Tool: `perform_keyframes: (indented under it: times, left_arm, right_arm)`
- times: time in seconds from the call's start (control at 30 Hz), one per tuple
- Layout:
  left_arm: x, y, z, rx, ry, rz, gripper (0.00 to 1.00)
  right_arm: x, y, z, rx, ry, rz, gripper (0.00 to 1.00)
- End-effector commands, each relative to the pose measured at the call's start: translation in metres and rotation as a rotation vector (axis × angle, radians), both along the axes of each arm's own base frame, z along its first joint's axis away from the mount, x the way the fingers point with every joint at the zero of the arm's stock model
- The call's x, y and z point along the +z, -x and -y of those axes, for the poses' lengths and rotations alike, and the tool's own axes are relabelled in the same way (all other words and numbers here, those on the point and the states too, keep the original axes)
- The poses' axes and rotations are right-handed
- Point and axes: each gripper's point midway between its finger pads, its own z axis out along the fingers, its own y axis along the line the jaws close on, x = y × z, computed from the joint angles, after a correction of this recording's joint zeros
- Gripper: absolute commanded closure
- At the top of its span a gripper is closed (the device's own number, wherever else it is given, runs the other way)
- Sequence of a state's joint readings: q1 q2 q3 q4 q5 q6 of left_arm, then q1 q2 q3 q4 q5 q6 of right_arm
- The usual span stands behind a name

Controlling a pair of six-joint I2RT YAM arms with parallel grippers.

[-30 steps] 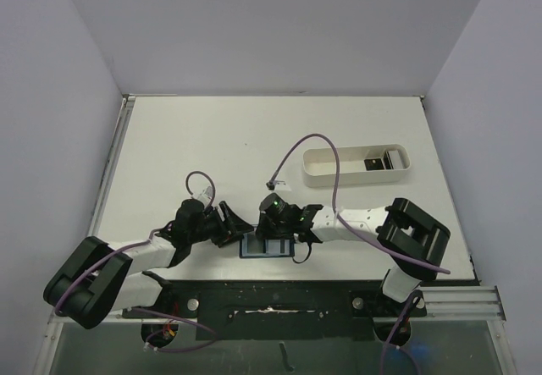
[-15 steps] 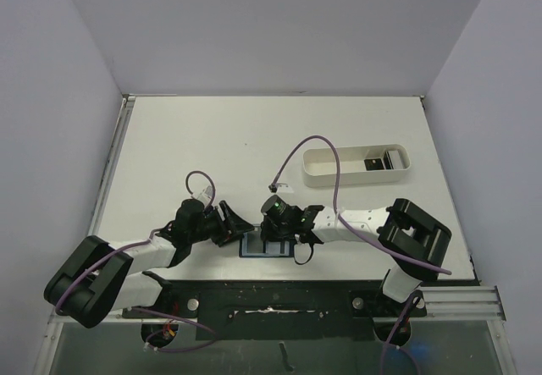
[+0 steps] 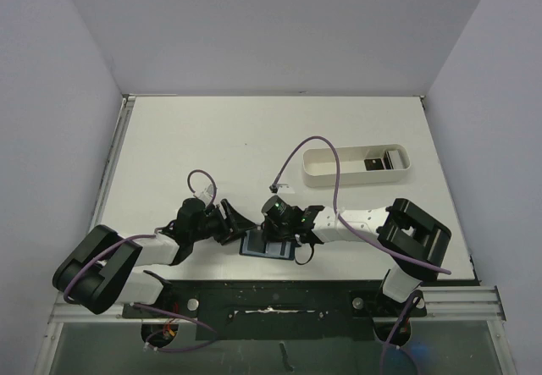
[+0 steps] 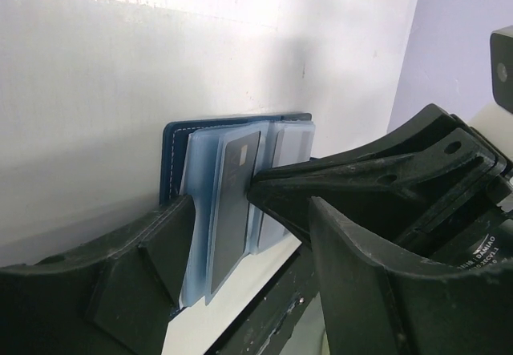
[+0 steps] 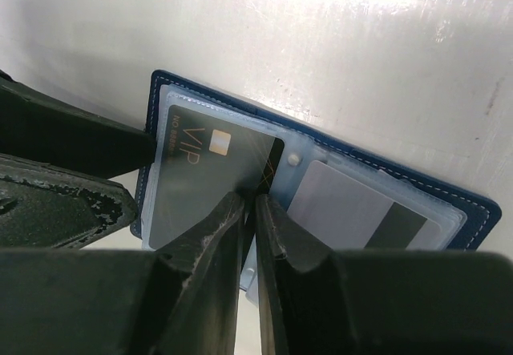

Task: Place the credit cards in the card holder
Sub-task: Turn over the card slot in the card holder.

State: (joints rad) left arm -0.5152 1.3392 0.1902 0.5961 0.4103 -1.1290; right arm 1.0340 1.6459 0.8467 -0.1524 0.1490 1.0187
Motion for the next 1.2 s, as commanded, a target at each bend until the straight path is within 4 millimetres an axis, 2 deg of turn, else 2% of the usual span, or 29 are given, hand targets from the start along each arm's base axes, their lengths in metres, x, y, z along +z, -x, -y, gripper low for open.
perform_keyframes:
  times: [0.0,0.3,0.5,0.73,0.97,1.17]
  left_arm:
    - [0.019,-0.004,0.013,-0.041,0.071,0.054,0.42]
    - [0.035,0.002,0.024,-0.077,0.108,0.078,0.54]
    - [0.041,0.005,0.032,-0.1,0.125,0.086,0.57]
    - [0.046,0.001,0.034,-0.097,0.1,0.097,0.61]
    - [0.056,0.0,0.041,-0.109,0.103,0.116,0.59]
    - [0.06,0.003,0.055,-0.147,0.111,0.125,0.58]
  right_arm:
    - [-0.002,-0.003,0.002,-0.008,0.003,0.007,0.86]
    - [-0.005,-0.003,0.006,-0.012,0.0,0.007,0.86]
    - [-0.001,-0.005,0.006,-0.004,-0.013,0.022,0.86]
    - [0.027,-0.006,0.0,0.024,-0.051,0.089,0.78]
    - [0.054,-0.004,0.022,-0.008,-0.063,0.152,0.75]
    - [0.074,-0.003,0.044,-0.052,-0.061,0.204,0.73]
